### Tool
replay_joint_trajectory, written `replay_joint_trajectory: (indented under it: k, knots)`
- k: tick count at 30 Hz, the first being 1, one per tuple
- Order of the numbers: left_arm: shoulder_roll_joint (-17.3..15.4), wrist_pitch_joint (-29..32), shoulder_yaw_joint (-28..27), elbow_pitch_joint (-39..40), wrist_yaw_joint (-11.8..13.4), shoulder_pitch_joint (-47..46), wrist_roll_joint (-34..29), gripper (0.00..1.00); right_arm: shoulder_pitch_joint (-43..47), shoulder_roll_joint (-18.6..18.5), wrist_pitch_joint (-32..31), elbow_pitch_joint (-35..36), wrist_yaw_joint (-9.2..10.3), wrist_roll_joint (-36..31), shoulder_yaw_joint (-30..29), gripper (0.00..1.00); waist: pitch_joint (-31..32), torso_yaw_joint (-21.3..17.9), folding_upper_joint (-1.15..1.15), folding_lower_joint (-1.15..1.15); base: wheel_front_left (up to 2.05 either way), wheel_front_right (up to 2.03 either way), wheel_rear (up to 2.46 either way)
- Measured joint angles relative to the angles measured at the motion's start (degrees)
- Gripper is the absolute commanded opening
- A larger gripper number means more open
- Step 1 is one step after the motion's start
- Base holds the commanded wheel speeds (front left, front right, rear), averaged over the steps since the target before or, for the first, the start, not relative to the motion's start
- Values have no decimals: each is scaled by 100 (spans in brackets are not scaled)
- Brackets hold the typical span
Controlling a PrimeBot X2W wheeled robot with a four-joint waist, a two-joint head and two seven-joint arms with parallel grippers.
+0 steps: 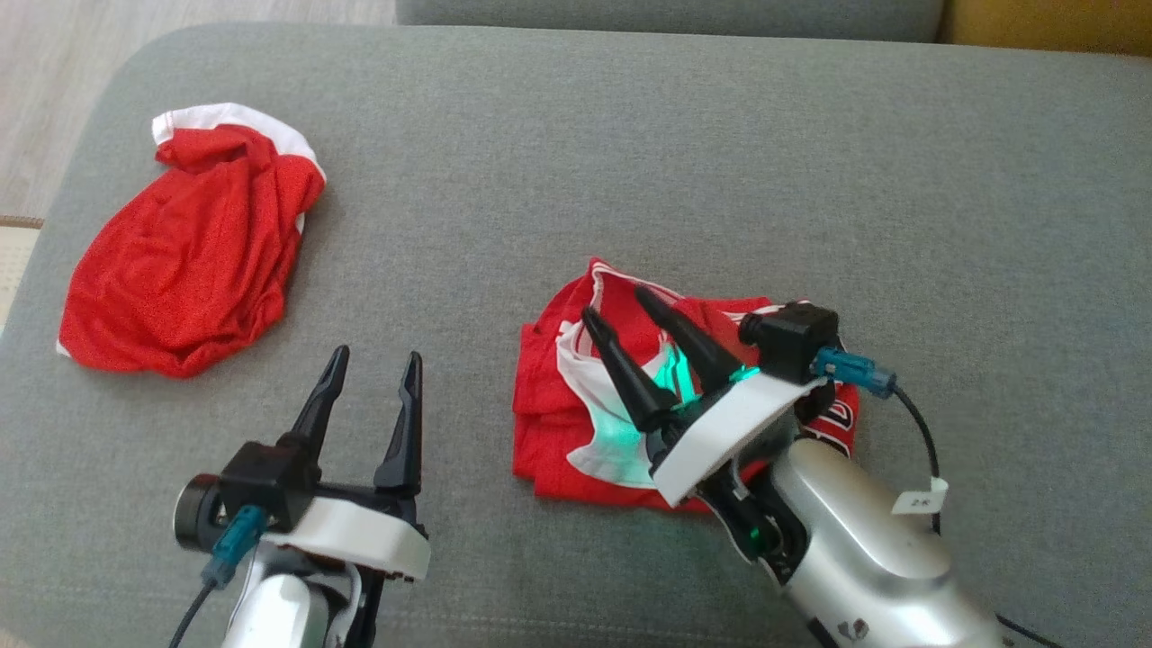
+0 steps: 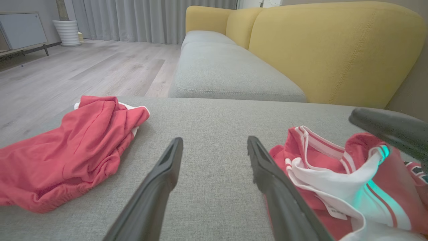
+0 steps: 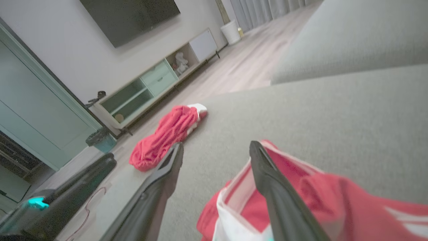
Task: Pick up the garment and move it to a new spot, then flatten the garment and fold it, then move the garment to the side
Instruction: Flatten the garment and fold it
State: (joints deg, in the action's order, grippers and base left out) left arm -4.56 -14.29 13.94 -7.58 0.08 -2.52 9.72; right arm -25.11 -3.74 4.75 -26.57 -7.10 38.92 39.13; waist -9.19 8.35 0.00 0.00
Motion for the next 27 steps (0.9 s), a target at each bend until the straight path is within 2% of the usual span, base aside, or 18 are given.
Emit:
replay_joint_trajectory:
  k: [7,9,13,19,24,27]
  knots:
    - [-3,0,-27,-1,21,-2,-5,100,-31,0,497,698,0,-383,-186,100,38,-117,0,0,0,0,0]
    - [-5,0,-47,0,44,-2,-7,100,18,2,577,889,0,-692,-549,100,67,-153,0,0,0,0,0]
    - [-18,0,-110,9,51,0,-8,100,369,1,563,1301,0,-1540,-1662,100,128,-219,0,0,0,0,0]
    - [-81,0,-152,16,76,8,-15,100,1447,-64,45,2162,0,-2529,-3175,100,201,-288,0,0,0,0,0]
    - [-135,0,-153,16,93,31,-51,100,2314,-67,-397,2866,0,-2973,-3889,100,284,-328,0,0,0,0,0]
    - [-160,0,-147,20,93,112,-51,100,2694,-59,-534,3086,0,-3061,-3968,100,336,-336,0,0,0,0,0]
